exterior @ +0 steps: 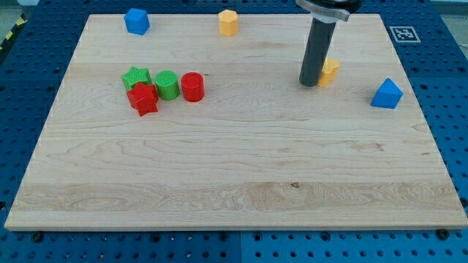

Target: Place the blue triangle close to the yellow heart

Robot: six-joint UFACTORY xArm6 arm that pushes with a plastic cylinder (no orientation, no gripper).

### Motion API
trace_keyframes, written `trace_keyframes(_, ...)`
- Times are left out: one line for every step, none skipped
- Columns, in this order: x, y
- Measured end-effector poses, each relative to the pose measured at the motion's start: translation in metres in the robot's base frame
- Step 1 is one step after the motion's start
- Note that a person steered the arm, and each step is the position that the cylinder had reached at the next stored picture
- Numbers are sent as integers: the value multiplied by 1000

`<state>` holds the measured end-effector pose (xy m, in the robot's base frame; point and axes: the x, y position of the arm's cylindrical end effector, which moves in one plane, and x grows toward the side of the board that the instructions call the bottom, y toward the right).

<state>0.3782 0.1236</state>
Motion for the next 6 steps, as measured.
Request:
trace_keyframes(30,-4)
trace_keyframes(71,20)
trace_keyframes(76,117)
trace_keyframes(76,173)
trace_keyframes(72,160)
trace_keyframes(57,136)
